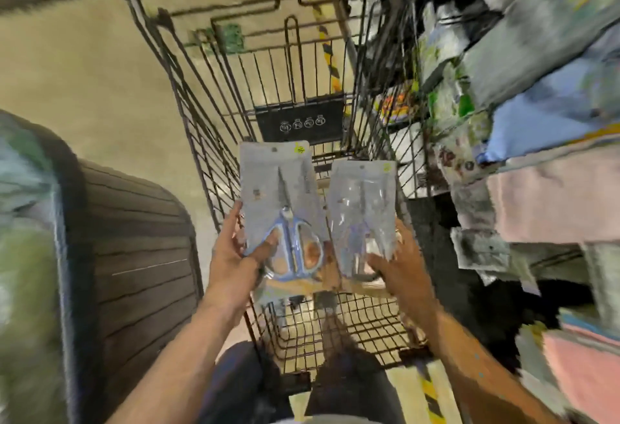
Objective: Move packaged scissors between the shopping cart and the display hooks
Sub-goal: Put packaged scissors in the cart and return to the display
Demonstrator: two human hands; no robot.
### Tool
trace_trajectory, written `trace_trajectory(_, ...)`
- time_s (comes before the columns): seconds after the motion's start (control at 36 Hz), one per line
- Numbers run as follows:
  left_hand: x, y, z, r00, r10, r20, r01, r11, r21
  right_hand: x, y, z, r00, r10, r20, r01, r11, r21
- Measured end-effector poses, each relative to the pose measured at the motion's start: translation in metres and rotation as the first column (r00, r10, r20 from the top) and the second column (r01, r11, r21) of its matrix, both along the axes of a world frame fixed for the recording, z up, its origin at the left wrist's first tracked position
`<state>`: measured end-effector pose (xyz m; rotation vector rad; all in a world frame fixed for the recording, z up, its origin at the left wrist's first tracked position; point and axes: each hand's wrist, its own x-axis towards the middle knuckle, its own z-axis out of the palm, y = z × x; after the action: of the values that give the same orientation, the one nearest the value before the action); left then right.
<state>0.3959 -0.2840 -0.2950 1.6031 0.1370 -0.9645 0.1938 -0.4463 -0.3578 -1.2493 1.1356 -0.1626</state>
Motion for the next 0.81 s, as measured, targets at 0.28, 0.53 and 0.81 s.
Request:
trace_trajectory(0.28, 0.011, 0.052, 0.117, 0.951, -0.245, 0.19, 0.282, 0.938, -0.2, -0.032, 0.073, 0.118, 0.983, -0.155, 0.098, 0.174, 0.957, -0.231)
trace_trajectory(0.53, 0.01, 0.1, 0.144, 0.895, -0.391, 0.213, 0.436, 0.868, -0.236, -0.037, 0.168, 0.177, 0.851, -0.458, 0.258, 0.521, 0.802, -0.294)
trace_trajectory(0.81, -0.013, 0.1, 0.176, 0.833, -0.477, 0.281, 0.546, 0.791, -0.277, -0.1, 0.222, 0.207, 0.691, -0.643, 0.331, 0.722, 0.598, -0.348)
